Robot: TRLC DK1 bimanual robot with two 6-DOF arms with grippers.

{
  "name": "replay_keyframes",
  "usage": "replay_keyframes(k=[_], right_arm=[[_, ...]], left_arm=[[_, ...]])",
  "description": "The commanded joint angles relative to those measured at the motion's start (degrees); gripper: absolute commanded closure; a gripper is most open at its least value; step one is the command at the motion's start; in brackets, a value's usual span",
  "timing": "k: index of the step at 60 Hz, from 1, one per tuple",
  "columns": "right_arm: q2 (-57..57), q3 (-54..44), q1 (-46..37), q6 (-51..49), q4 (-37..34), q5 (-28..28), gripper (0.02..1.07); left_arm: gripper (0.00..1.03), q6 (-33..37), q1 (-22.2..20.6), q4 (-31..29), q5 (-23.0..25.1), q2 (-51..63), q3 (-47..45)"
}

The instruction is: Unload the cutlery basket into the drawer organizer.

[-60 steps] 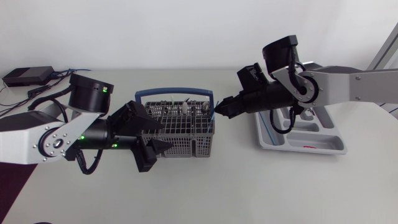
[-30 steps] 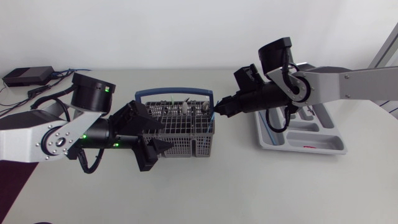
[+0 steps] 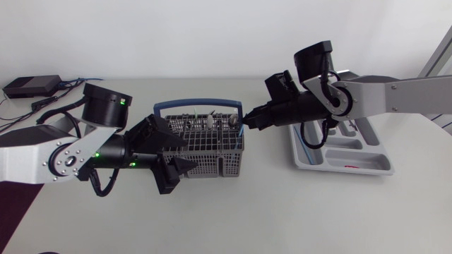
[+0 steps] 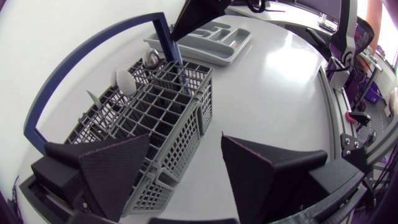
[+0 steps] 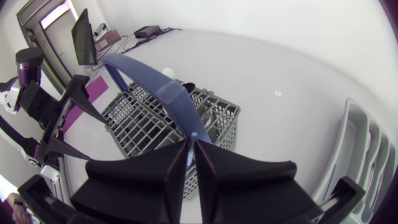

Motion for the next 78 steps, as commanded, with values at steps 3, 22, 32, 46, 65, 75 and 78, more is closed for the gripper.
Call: replay_keyframes(k=[3, 22, 32, 46, 65, 75, 78], right_arm=[[-0.5, -0.8, 0.5, 1.2, 0.7, 0.0, 0.96], [-7.4, -4.2, 0.5, 1.2, 0.9, 0.0, 0.96], [-12.5, -4.4, 0.4, 1.4, 0.4, 0.0, 0.96], [-19.5, -0.2, -0.1, 1.3, -7.3, 0.3, 0.96], [-26.6, 2.0, -1.3, 0.7, -14.2, 1.2, 0.96], [-28.3, 4.5, -5.1, -1.7, -21.3, 1.0, 0.96], [-28.4, 5.0, -6.8, -2.3, -23.2, 0.6, 0.96]], left_arm=[[0.05, -0.9, -0.6, 0.6, 0.3, 0.8, 0.1], [0.05, -1.0, -1.5, 0.6, -0.3, 0.5, -0.5], [0.05, -1.2, -1.7, 0.6, -0.6, -0.2, -0.9], [0.05, -1.2, -1.8, 0.4, -1.3, -1.8, -1.7], [0.05, -1.2, -2.0, 0.5, -1.6, -2.3, -2.1], [0.06, -1.2, -2.3, 0.3, -2.1, -3.7, -2.7], [0.05, -1.2, -2.2, 0.1, -2.1, -4.1, -2.8]])
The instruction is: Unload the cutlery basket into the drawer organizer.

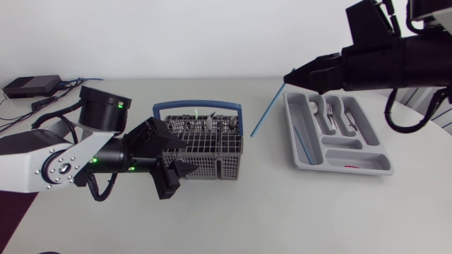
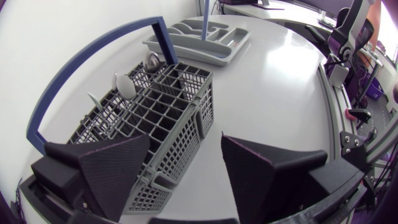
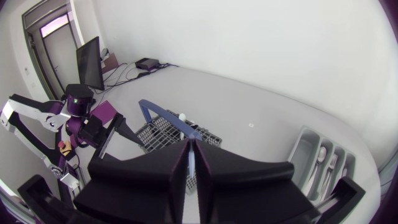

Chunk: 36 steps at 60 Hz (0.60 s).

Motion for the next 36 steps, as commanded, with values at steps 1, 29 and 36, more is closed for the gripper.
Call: replay_keyframes(k=[1, 29, 36], right_arm=[[-0.8, 2.2, -2.5, -2.0, -3.3, -0.2, 0.96], [14.9, 9.6, -22.4, -8.7, -14.5, -0.5, 0.96], [21.0, 12.0, -23.5, -8.1, -15.1, 0.0, 0.96]], left_arm=[[0.05, -1.0, -0.4, 0.1, -0.2, -1.6, -1.3], [0.06, -0.6, 0.7, -1.8, -0.7, -5.7, -3.1], [0.06, -0.5, 0.6, -1.8, -1.2, -6.1, -3.6]])
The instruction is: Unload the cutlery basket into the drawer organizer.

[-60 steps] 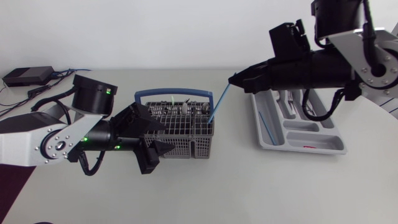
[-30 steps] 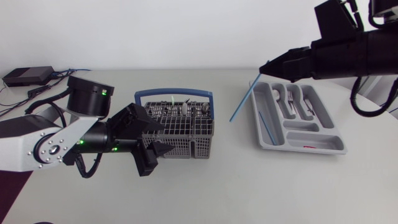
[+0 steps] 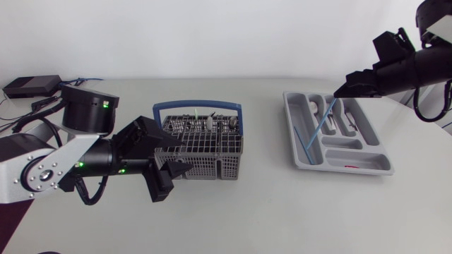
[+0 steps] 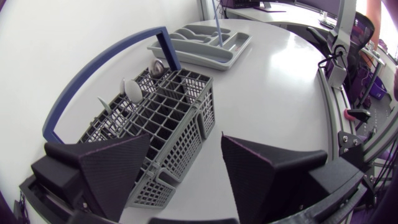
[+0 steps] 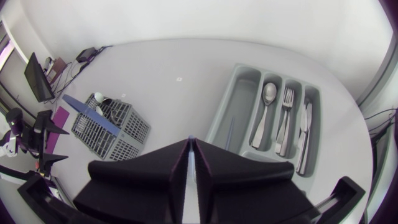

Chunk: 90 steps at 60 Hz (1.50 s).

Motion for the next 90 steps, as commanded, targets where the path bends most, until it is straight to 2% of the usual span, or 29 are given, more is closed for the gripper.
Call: replay_keyframes(k=[1, 29, 52, 55, 63, 69, 80, 90], right_arm=[[4.8, 2.3, -0.7, -0.6, -1.0, 0.2, 0.96], [28.2, 17.1, 0.7, 2.3, -3.2, 3.0, 0.96], [42.7, 27.4, 0.5, 6.5, 3.1, 3.1, 0.92], [43.5, 28.0, 0.5, 6.8, 4.1, 3.8, 0.83], [41.3, 25.1, 0.7, 6.9, 7.2, 5.9, 0.43], [36.5, 20.5, 1.2, 6.7, 10.1, 6.7, 0.26], [27.5, 11.6, 3.4, 6.7, 13.7, 4.8, 0.25], [22.9, 6.7, 7.9, 6.7, 15.3, 3.1, 0.25]], left_arm=[[0.06, -0.6, 0.2, -0.3, -0.6, -0.9, -1.9], [0.05, -0.5, 0.3, -0.2, -1.1, -0.7, -2.1], [0.05, -0.4, 0.5, 0.1, -1.7, 0.1, -2.2], [0.06, -0.2, 0.5, 0.1, -1.8, 0.1, -2.4], [0.05, 0.2, 2.5, -0.2, -2.0, -1.3, -3.4], [0.06, 1.4, 4.9, -0.8, -1.9, -3.4, -4.5], [0.06, 3.5, 9.2, -2.2, -1.9, -5.9, -7.0], [0.06, 4.1, 9.9, -1.4, -1.9, -5.9, -9.5]])
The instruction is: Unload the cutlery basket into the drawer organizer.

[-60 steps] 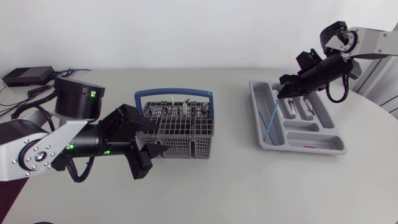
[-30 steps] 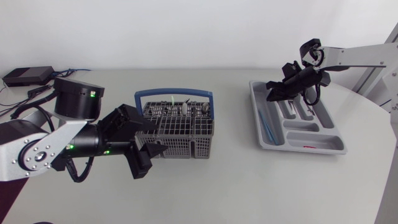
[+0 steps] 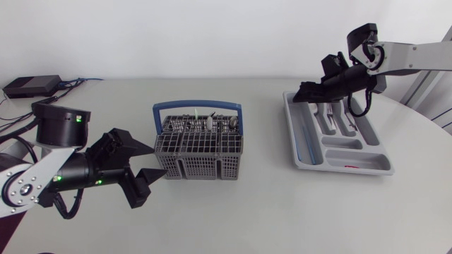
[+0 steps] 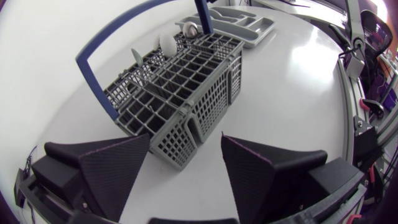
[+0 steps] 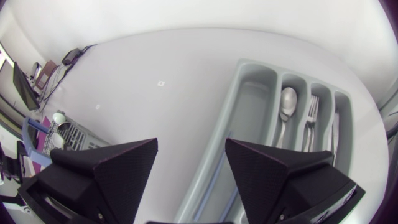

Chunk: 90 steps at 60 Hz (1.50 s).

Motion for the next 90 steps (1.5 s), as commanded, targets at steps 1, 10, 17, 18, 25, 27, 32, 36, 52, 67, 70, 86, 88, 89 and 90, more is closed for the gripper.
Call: replay_keyframes(k=[1, 10, 17, 18, 25, 27, 32, 36, 52, 67, 70, 86, 88, 89, 90], right_arm=[[-1.8, -3.6, 2.7, 1.0, 1.0, -0.9, 0.25], [-1.9, -6.1, 8.1, 1.1, 3.7, -1.1, 0.36], [0.1, -5.4, 10.8, 2.2, 5.5, -1.2, 0.65], [0.4, -5.0, 11.1, 2.3, 5.5, -1.3, 0.67], [4.0, -2.3, 13.1, 3.9, 6.0, -2.2, 0.93], [4.7, -1.7, 13.4, 4.0, 6.0, -2.7, 0.95], [7.5, 0.8, 14.2, 5.2, 5.8, -3.5, 0.96], [9.6, 2.8, 14.8, 5.5, 5.7, -4.5, 0.96], [16.1, 10.2, 17.9, 7.6, 4.6, -6.7, 0.96], [16.7, 10.9, 18.4, 7.1, 2.2, -10.7, 0.96], [16.0, 9.6, 18.4, 6.6, 2.1, -10.9, 0.96], [11.1, 2.3, 18.6, 4.8, 2.8, -12.0, 0.96], [10.4, 1.3, 18.7, 4.7, 3.0, -12.0, 0.96], [10.2, 0.9, 18.7, 4.7, 3.1, -12.0, 0.96], [9.8, 0.2, 18.9, 4.6, 3.1, -12.0, 0.96]], left_arm=[[0.06, 1.6, 0.5, 0.5, 0.2, -0.3, -2.6], [0.08, 1.6, 1.0, 2.0, 0.1, 2.0, -4.1], [0.19, 1.6, 1.3, 2.3, 0.1, 3.8, -4.4], [0.22, 1.6, 1.3, 2.4, 0.1, 4.3, -4.3], [0.64, 1.6, 2.4, 5.4, 0.0, 7.9, -4.3], [0.74, 1.6, 2.6, 6.2, 0.0, 9.0, -4.0], [0.76, 1.8, 3.1, 7.7, 0.0, 11.5, -3.6], [0.77, 1.8, 3.1, 8.7, 0.1, 12.8, -3.1], [0.77, 1.0, 3.1, 12.7, 0.0, 16.6, -1.5], [0.76, 0.1, 5.1, 16.6, -0.1, 21.7, 1.8], [0.76, -0.1, 5.3, 17.3, -0.1, 22.7, 2.4], [0.76, -0.6, 6.2, 18.4, 0.0, 26.4, 6.2], [0.76, -0.6, 6.3, 18.5, 0.0, 26.6, 6.4], [0.76, -0.6, 6.4, 18.5, 0.0, 26.7, 6.4], [0.76, -0.6, 6.5, 18.5, 0.0, 26.7, 6.5]])
